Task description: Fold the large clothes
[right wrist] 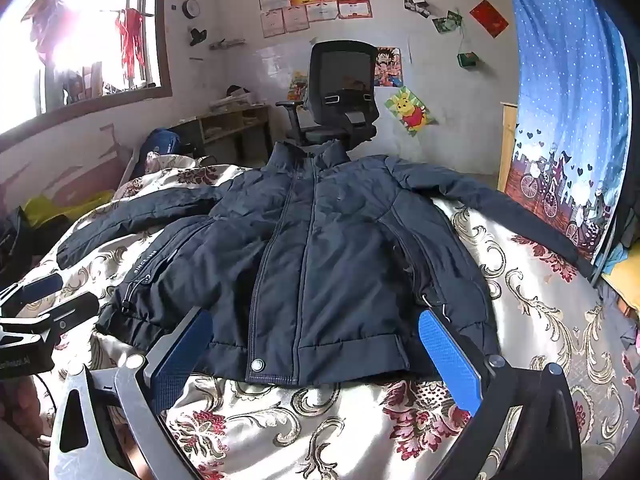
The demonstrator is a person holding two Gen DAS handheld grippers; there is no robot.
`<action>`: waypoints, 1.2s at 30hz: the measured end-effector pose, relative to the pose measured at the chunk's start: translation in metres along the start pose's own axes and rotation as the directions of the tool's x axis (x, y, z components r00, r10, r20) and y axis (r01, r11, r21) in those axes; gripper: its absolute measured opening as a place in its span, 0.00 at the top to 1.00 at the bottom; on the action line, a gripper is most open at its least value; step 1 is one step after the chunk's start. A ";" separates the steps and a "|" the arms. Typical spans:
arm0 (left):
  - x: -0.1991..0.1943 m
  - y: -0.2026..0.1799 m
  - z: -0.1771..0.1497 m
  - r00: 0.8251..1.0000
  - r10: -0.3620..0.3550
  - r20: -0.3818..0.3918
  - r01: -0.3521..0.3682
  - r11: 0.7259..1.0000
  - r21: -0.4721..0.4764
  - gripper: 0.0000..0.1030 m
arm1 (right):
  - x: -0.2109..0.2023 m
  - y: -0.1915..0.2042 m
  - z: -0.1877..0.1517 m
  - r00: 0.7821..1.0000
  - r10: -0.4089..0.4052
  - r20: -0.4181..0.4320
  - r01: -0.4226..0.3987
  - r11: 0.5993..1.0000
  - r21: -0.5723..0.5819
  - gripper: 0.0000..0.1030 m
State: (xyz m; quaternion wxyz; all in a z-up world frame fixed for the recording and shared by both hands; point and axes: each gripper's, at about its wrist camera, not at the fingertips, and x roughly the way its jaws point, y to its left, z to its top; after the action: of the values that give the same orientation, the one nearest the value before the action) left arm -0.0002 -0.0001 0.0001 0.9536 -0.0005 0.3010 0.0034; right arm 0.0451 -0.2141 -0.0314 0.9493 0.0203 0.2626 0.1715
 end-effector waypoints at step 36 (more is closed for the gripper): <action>0.000 0.000 0.000 1.000 0.001 0.000 -0.001 1.000 0.004 0.02 | 0.001 -0.002 -0.001 1.000 0.002 -0.002 -0.002 1.000 0.004 0.00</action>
State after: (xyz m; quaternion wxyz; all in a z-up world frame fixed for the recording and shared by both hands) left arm -0.0002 -0.0003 0.0001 0.9536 0.0013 0.3011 0.0032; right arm 0.0462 -0.2152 -0.0332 0.9489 0.0225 0.2640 0.1717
